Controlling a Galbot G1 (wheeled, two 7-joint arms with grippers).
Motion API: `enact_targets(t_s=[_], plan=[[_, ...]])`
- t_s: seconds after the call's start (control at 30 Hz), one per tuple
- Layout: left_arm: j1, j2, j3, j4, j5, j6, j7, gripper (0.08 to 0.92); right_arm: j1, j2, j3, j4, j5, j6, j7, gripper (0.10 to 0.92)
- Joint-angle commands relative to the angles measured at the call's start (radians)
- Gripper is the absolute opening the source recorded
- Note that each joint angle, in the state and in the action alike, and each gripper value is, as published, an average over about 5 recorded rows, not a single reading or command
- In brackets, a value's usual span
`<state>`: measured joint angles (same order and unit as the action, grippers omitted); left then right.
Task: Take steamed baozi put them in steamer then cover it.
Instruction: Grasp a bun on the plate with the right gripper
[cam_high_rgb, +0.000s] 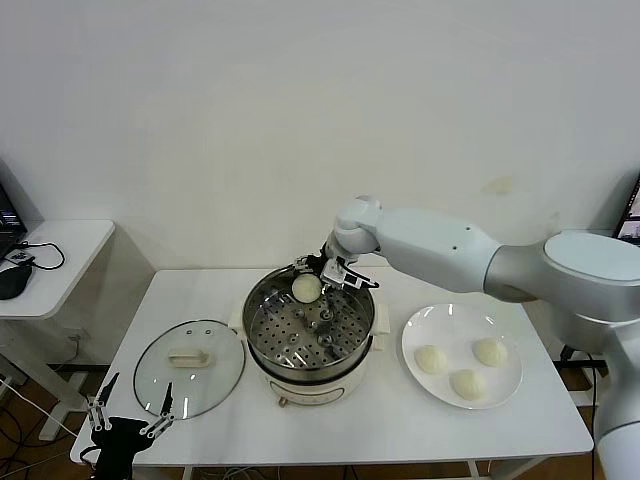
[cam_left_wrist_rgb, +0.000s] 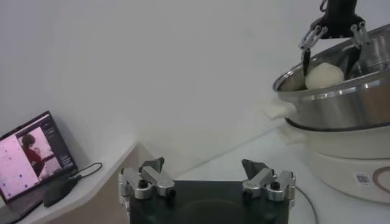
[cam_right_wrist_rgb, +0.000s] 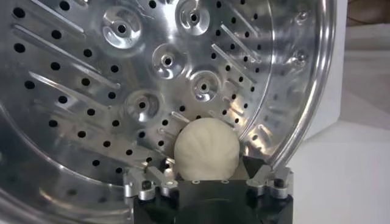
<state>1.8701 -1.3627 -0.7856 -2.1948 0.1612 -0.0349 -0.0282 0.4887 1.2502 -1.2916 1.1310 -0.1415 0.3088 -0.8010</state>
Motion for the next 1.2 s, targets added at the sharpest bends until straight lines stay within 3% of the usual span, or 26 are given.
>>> enact_targets(t_s=[0.03,0.33,0.67,0.9,1.2], plan=[[0.0,0.002,0.0,-0.002,0.0,0.001,0.001,0.823,0.151,-0.145,-0.008,0.21,0.318,-0.258,-0.13,0.823],[0.001,0.023,0.01,-0.015,-0.005,0.003,0.003,0.823,0.254,-0.464,-0.029,0.451,0.378,-0.509,-0.183,0.823],[-0.012,0.057,0.033,-0.023,-0.018,0.009,0.007,0.823,0.182,-0.834,-0.065,0.629,0.311,-0.681,-0.193,0.823],[-0.019,0.069,0.04,-0.013,-0.022,0.013,0.009,0.823,-0.03,-0.9,0.013,0.642,0.238,-0.673,-0.181,0.823],[-0.029,0.059,0.043,0.003,-0.02,0.02,0.013,0.823,-0.347,-0.831,0.247,0.542,0.172,-0.648,-0.16,0.823]])
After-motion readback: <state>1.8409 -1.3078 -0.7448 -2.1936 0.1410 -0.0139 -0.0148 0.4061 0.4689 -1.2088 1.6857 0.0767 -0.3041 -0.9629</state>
